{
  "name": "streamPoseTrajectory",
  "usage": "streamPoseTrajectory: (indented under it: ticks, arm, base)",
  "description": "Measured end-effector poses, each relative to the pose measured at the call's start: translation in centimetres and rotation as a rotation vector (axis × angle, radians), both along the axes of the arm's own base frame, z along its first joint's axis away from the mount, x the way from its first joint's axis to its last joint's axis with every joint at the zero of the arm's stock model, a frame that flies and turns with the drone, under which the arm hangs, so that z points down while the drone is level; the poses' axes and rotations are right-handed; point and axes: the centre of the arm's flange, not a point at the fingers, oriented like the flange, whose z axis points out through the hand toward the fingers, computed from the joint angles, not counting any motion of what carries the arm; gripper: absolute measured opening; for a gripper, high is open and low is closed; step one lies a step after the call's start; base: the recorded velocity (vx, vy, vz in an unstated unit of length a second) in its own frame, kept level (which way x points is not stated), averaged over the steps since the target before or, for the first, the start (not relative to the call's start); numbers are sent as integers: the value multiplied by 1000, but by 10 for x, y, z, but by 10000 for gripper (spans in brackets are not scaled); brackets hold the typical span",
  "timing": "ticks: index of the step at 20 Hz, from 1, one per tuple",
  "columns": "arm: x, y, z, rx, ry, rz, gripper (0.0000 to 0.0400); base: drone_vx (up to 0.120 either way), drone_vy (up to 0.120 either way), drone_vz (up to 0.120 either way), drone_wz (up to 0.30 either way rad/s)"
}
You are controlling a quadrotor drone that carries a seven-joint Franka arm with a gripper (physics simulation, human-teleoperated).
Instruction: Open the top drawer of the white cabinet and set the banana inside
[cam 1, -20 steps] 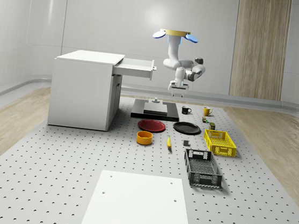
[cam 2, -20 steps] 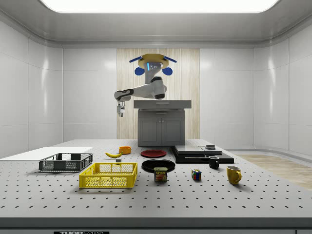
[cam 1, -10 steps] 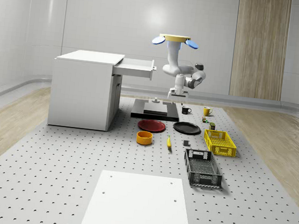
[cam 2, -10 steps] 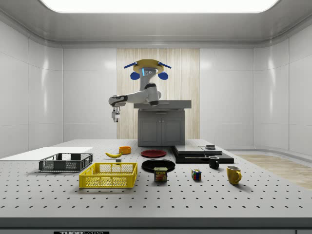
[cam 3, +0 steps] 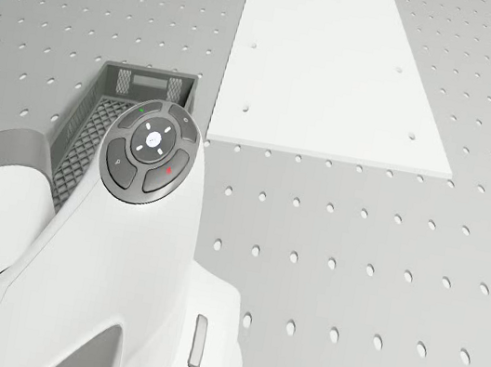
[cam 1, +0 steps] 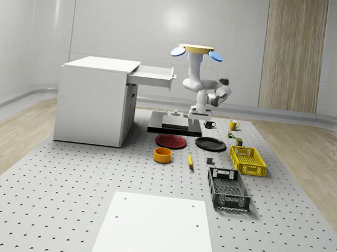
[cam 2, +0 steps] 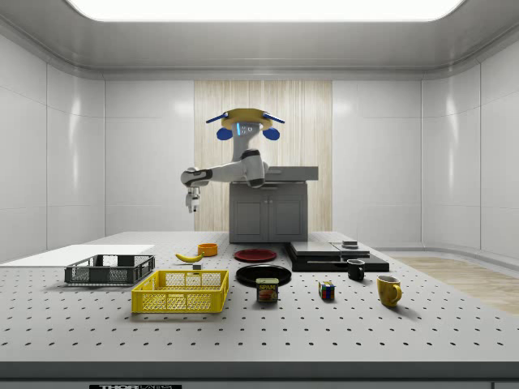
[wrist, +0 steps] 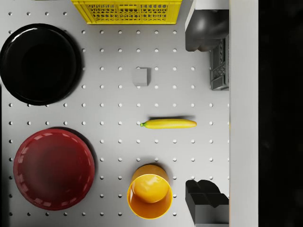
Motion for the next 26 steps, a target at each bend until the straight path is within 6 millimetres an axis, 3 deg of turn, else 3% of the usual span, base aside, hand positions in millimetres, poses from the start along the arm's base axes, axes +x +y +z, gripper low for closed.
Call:
streamPoseTrajectory:
  ticks: [6,13,26]
  arm:
    - [0,0,0,0,0,0,400]
    - [0,0,0,0,0,0,400]
    - [0,0,0,0,0,0,400]
  base:
    - [0,0,-120,0]
    - [80,0,-120,0]
    - [0,114,-120,0]
